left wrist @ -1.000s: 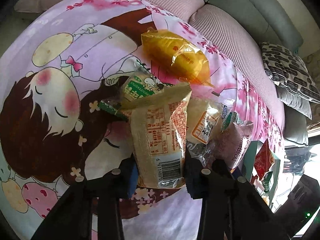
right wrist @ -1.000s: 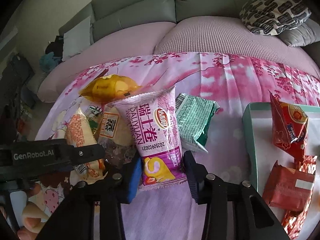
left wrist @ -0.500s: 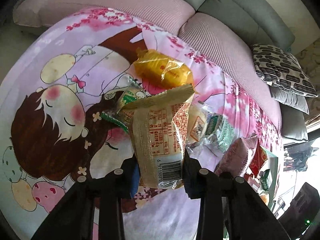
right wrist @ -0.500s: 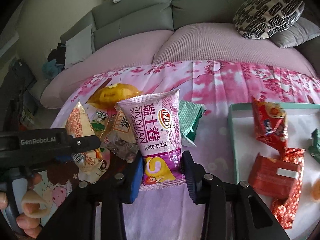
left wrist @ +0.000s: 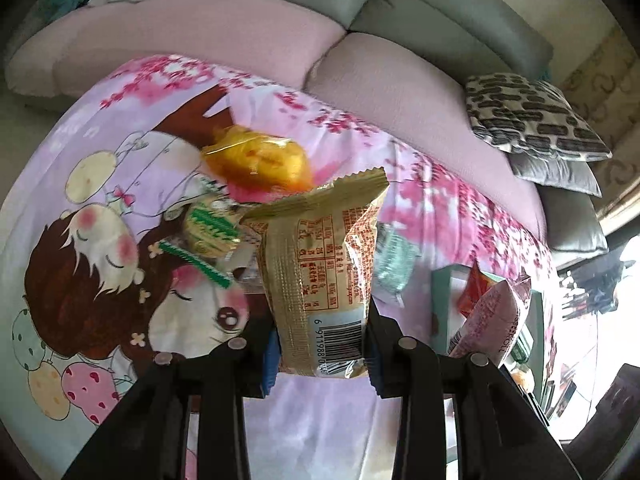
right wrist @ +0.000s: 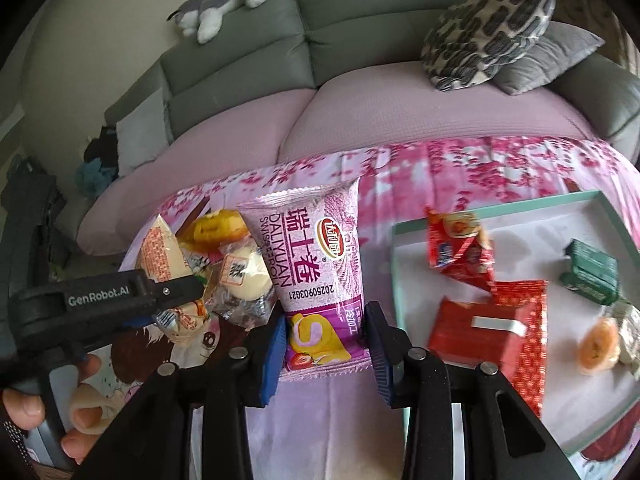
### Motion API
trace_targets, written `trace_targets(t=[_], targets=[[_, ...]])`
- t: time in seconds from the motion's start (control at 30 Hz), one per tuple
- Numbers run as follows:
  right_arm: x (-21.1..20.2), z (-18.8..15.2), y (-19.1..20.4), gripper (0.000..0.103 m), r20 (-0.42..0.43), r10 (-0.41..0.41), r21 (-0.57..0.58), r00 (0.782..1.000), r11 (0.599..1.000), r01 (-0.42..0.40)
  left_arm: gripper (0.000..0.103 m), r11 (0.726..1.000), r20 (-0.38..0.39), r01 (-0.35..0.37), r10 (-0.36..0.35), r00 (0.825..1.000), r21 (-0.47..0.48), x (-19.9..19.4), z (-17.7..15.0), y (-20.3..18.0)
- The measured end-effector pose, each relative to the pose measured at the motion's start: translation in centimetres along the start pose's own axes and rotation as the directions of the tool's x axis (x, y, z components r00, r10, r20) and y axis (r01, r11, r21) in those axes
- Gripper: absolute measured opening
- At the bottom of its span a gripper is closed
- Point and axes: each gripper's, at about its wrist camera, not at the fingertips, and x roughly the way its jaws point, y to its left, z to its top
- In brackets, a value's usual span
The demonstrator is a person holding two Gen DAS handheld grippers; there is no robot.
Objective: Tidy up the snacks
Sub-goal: 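Carry the bread pack and Dalian roll pack over the tray with both tools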
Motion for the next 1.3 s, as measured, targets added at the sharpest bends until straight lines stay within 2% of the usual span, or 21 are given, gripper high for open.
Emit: trace_targets(t=[0.37, 0.83, 1.3], targets=[[-2.5, -0.1, -4.7, 0.040, 0.035, -0.050, 0.098, 0.998, 0.994, 0.047, 0.037, 0.994, -0.015, 0.033, -0.032, 0.999, 0.101, 0.3, -1.8, -5.1], [-5.0, 0.0, -10.6, 0.040, 0.081, -0.099, 0.226, 0.992, 0.971, 0.079, 0.037, 0.970, -0.036, 0.057, -0.050, 0.998, 0.238, 0.9, -4.3, -10.9], [-8.1, -0.3, -18.8, 0.040, 0.109, -0.214, 0.379, 0.971, 0.912, 0.158, 0.037, 0.940, -0.064, 0.111, -0.095, 0.993, 0.323, 2.2, -6.0, -16.6]])
